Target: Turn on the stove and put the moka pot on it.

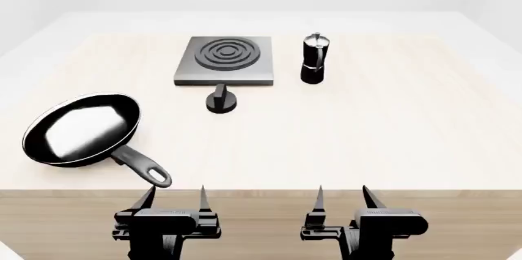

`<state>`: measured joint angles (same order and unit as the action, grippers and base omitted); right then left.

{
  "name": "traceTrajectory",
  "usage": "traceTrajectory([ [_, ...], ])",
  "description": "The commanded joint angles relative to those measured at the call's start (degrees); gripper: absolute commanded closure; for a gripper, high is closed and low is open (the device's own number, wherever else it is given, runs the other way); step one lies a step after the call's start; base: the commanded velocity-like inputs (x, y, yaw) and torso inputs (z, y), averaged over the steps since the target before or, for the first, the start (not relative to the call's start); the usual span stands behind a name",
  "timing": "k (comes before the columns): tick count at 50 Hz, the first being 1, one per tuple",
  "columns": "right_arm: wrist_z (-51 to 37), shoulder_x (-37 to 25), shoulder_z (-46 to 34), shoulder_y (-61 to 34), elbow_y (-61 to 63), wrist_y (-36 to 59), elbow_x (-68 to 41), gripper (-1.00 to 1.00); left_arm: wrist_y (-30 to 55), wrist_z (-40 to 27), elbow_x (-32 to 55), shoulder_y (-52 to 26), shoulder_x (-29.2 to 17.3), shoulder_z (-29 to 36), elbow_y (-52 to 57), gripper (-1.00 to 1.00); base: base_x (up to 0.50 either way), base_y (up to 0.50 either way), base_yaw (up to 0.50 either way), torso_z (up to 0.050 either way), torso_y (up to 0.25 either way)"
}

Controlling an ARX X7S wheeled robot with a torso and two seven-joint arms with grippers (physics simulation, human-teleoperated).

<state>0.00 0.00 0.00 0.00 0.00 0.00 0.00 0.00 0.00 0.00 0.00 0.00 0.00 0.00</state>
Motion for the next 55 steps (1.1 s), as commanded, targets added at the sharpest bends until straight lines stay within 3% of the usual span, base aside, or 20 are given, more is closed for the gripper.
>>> traceTrajectory([
  [1,-1.2,-0.9,-1.0,-0.1,-0.7,-0.6,-0.9,-1.00,0.6,-1.7,0.2,-0.1,-0.9,1.1,-0.1,-1.00,0.00,0.00,0.00,0.000,0.000],
  [16,-4.6,-2.9,-2.7,0.5,0.3,0.4,-3.3,-1.00,2.5,-3.9,1.6,0.2,-3.2,4.3,1.3,-1.00,0.00,0.00,0.00,0.000,0.000],
  [17,-1.9,-0.5,0.3,1.0,0.7,0.6,-0.8,-1.00,1.7,-0.3,-0.3,0.4,-0.7,1.3,1.1,-1.00,0.00,0.00,0.00,0.000,0.000],
  [34,-4.9,-3.3,-2.3,1.3,4.3,2.7,-4.9,-1.00,2.8,-3.4,2.7,0.8,-3.2,4.0,3.7,-1.00,0.00,0.00,0.00,0.000,0.000],
  [55,-8.5,-7.3,-1.8,3.4,37.8,19.2,-10.6,-1.00,15.4,-6.3,4.8,5.2,-6.0,5.5,32.9,-1.00,0.00,0.00,0.00,0.000,0.000],
])
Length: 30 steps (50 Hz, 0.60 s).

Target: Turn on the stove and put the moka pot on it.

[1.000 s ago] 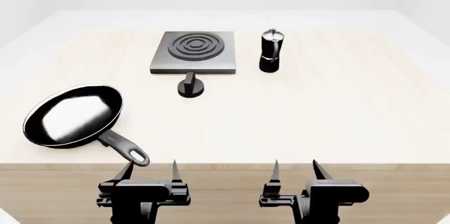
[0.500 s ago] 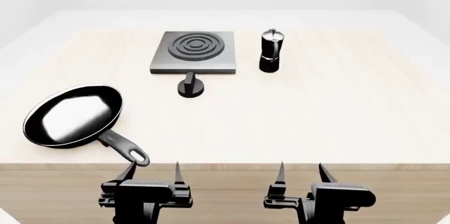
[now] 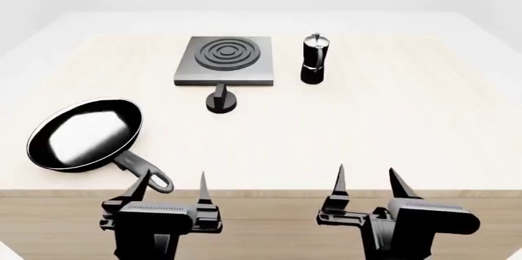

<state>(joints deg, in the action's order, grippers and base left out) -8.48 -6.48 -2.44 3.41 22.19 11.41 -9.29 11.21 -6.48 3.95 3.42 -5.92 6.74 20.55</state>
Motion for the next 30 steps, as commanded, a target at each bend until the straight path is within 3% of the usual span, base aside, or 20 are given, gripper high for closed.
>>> traceTrajectory([
  [1,-0.2,-0.9,0.6,0.0,16.4,8.2,-1.6,-1.00,4.6,-0.1,1.0,2.0,-0.1,-1.2,13.1,-1.00,0.00,0.00,0.00,0.000,0.000],
  [8,-1.9,-2.2,0.4,-1.1,27.3,14.6,-2.8,-1.00,9.4,-1.2,2.0,2.8,-1.2,-1.4,23.5,-1.00,0.00,0.00,0.00,0.000,0.000],
  [19,-5.2,-3.7,1.9,-4.0,37.7,22.4,-6.8,-1.00,13.8,-2.4,3.1,2.5,-2.2,-1.2,29.4,-1.00,0.00,0.00,0.00,0.000,0.000],
  [26,-17.6,-14.4,-3.9,-5.9,37.7,19.4,-14.0,-1.00,15.6,-2.6,5.1,2.3,-2.6,-1.5,31.5,-1.00,0.00,0.00,0.00,0.000,0.000],
  [30,-18.5,-16.2,-7.0,-6.5,37.0,19.9,-12.2,-1.00,15.7,-3.1,5.2,2.2,-2.8,-1.3,31.7,-1.00,0.00,0.00,0.00,0.000,0.000],
])
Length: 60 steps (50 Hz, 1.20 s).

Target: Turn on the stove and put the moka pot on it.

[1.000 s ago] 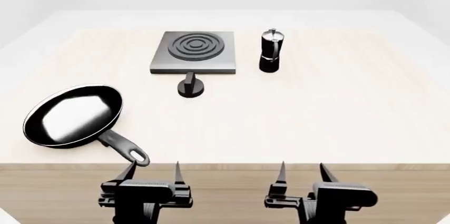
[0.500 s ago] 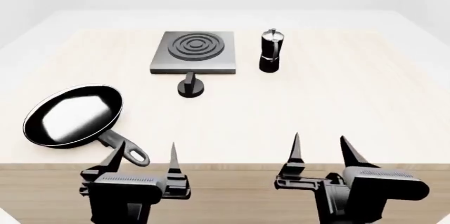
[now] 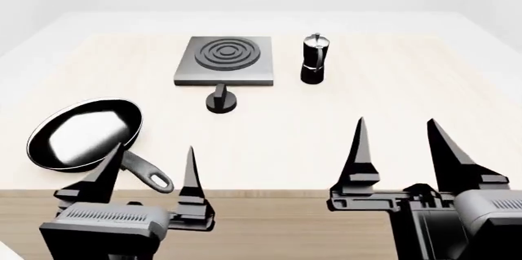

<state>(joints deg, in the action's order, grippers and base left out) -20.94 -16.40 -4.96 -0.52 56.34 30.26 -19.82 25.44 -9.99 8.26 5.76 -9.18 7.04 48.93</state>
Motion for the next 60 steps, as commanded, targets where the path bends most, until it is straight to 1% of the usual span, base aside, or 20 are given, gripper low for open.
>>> traceTrajectory([
  [1,-6.4,-6.4,-4.7,-2.9,3.1,1.5,-1.9,-1.00,1.4,0.4,0.9,-0.1,0.4,-1.6,3.2,-1.00,0.00,0.00,0.00,0.000,0.000],
  [10,-7.9,-7.7,-5.0,-2.9,3.0,0.3,-3.6,-1.00,1.3,-0.1,1.0,-0.1,-0.2,-1.1,3.3,-1.00,0.04,0.00,0.00,0.000,0.000],
  [21,-10.0,-9.4,-4.9,-3.3,3.1,-0.6,-6.3,-1.00,1.7,-0.8,1.2,-0.2,-0.8,-0.4,3.7,-1.00,0.50,0.00,0.00,0.000,0.000],
  [42,-14.6,-13.6,-7.0,-4.3,3.0,-3.5,-9.8,-1.00,3.0,-2.8,2.4,-0.7,-1.9,0.2,4.8,-1.00,0.50,0.00,0.00,0.000,0.000],
  [53,-15.9,-15.0,-7.9,-4.5,2.6,-4.8,-10.4,-1.00,2.1,-3.6,2.6,-0.7,-2.6,0.7,3.7,-1.00,0.50,0.00,0.00,0.000,0.001],
  [57,-16.3,-15.3,-8.3,-4.8,2.6,-5.0,-10.7,-1.00,1.6,-3.4,4.2,-0.7,-2.5,0.1,3.9,-1.00,0.50,0.00,0.00,0.000,0.000],
  [60,-16.4,-15.5,-8.4,-4.6,2.4,-5.7,-10.7,-1.00,2.2,-3.9,4.1,-0.8,-2.9,0.3,4.1,-1.00,0.48,0.00,0.00,0.037,0.000],
])
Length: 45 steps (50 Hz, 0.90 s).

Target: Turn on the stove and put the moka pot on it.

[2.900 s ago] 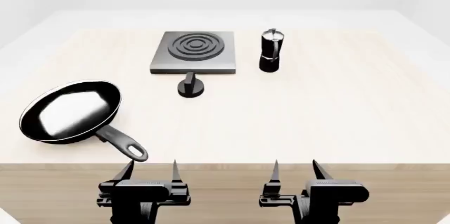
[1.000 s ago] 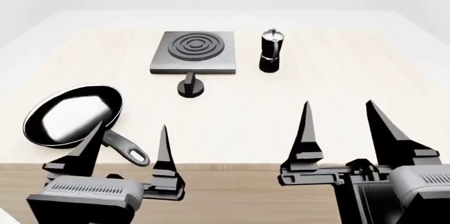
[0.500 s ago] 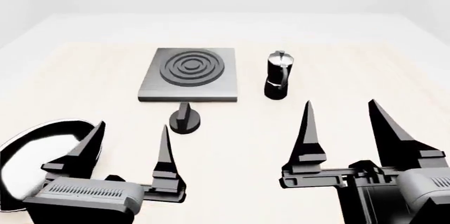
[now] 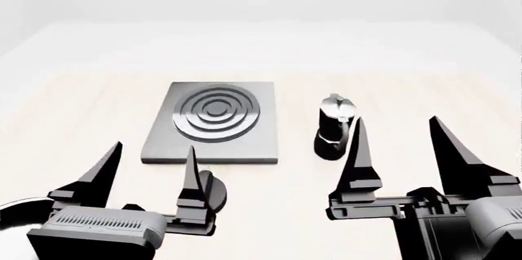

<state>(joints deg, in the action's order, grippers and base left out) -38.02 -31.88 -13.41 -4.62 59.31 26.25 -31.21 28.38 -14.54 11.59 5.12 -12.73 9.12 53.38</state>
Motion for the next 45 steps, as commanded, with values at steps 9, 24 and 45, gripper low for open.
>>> traceTrajectory([
  [9,0.4,-0.7,-0.7,-0.4,-0.6,-3.0,0.9,-1.00,-0.5,-0.1,1.6,-0.3,-0.1,-1.3,-0.1,-1.00,0.03,0.00,0.00,0.049,0.000],
  [24,-0.5,-1.6,-1.6,-0.7,-0.8,-3.9,0.3,-1.00,-0.6,-1.4,2.4,-0.5,-1.2,-0.8,-0.2,-1.00,0.00,0.00,0.00,0.049,0.000],
  [45,-1.7,-2.7,-3.3,-1.4,-1.3,-4.4,0.2,-1.00,0.0,-2.9,1.6,-0.8,-2.2,0.2,0.1,-1.00,0.00,0.00,0.00,0.048,-0.017],
])
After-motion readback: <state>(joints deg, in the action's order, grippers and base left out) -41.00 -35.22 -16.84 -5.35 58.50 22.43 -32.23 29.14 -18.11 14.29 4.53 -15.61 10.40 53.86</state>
